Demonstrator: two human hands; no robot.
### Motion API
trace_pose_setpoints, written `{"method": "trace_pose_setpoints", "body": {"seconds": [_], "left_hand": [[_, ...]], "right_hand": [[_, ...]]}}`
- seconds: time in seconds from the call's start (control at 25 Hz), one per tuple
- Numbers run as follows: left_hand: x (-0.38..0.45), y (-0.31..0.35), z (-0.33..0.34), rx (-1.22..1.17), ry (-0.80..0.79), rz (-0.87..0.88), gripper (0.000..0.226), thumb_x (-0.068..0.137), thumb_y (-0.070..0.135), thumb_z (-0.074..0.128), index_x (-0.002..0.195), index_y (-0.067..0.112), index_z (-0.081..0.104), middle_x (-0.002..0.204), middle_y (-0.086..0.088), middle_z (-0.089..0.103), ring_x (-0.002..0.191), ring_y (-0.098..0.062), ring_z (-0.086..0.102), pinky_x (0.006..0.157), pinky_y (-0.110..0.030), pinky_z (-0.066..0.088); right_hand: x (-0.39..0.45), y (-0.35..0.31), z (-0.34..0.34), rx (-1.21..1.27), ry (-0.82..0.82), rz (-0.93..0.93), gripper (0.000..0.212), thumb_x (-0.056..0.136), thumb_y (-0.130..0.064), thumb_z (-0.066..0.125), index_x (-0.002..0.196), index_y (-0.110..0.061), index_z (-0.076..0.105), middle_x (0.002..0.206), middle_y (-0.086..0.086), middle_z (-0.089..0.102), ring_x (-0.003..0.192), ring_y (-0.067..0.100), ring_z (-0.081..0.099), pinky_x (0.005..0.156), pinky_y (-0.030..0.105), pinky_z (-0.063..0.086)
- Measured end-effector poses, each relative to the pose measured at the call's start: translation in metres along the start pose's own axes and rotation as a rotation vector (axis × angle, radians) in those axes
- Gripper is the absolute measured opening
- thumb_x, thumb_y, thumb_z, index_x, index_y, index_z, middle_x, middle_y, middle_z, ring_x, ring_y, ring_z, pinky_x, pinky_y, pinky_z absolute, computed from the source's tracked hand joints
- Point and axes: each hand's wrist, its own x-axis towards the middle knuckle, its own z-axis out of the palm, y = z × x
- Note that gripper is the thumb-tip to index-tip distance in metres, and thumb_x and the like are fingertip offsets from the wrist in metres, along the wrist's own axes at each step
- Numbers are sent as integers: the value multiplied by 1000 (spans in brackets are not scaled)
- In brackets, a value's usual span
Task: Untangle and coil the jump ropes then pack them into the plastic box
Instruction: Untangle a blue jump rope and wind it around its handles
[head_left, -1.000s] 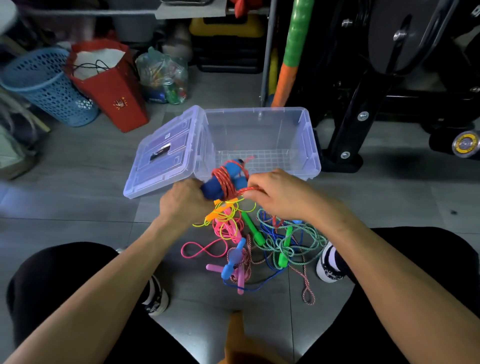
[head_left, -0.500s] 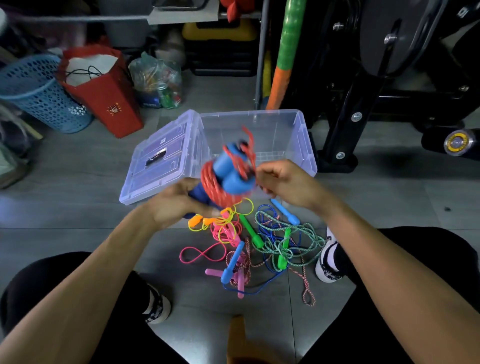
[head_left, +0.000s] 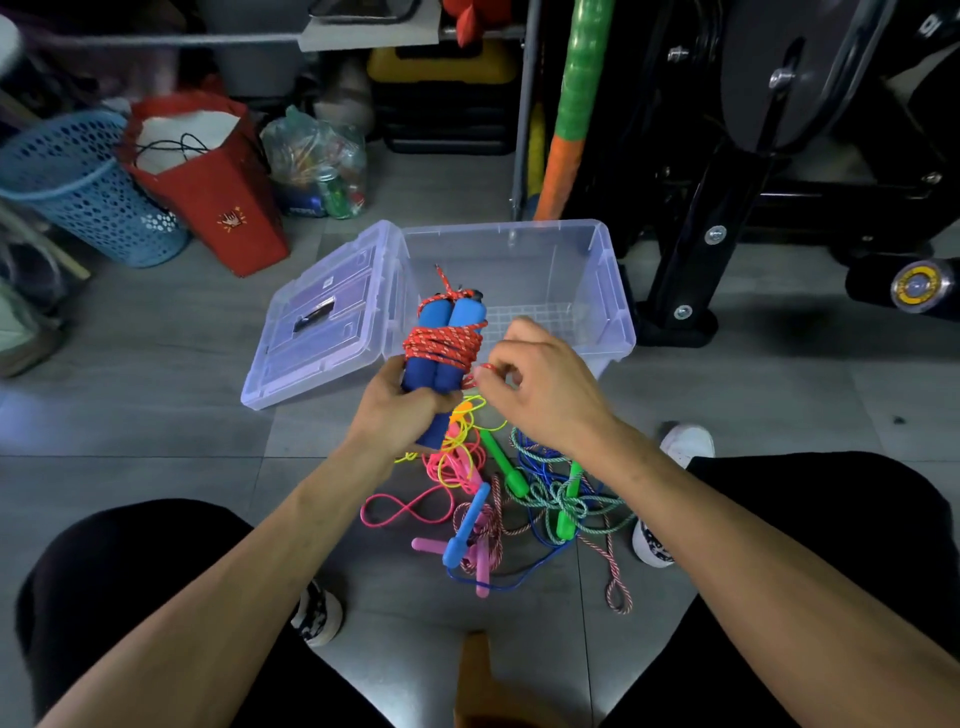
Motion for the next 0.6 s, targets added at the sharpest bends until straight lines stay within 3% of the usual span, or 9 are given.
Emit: {"method": "trace_pose_setpoints", "body": {"seconds": [0.12,0.24,0.36,0.52,0.6], "left_hand": [[-7,1,9,-99,35,37,34,79,-1,72,107,13,57,89,-6,65,71,-17,62,63,-30,54],[-5,14,-6,-319,9,-147,23,83,7,71,105,5,63,88,-12,70,70,-24,67,57,-38,59],[-5,26,-27,-557,-185,-261,20,87,17,62,101,2,62,79,-9,69,63,-21,65,52,-32,56],[-15,31,-45,-697,-481,-205,66,64,25,76,117,-5,52,75,-11,63,55,-19,60,44,-25,49],[-20,34,-48,-687,-503,-166,64,60,25,74,114,-3,53,72,-10,61,52,-18,58,42,-22,47]], "right_hand": [[5,4,0,514,78,227,30,87,-4,61,59,2,52,98,-4,64,69,6,59,63,17,42],[4,3,-5,893,93,421,29,89,5,54,61,3,53,95,1,72,57,9,59,52,22,46],[8,18,-13,1001,237,573,26,90,3,53,68,-5,64,84,5,71,56,9,59,49,23,47],[9,47,-11,947,353,772,19,92,-7,59,74,-7,67,59,2,60,53,10,58,47,24,47],[6,55,-7,890,354,812,22,93,-11,60,71,-7,64,54,-1,58,52,9,56,48,24,47]]}}
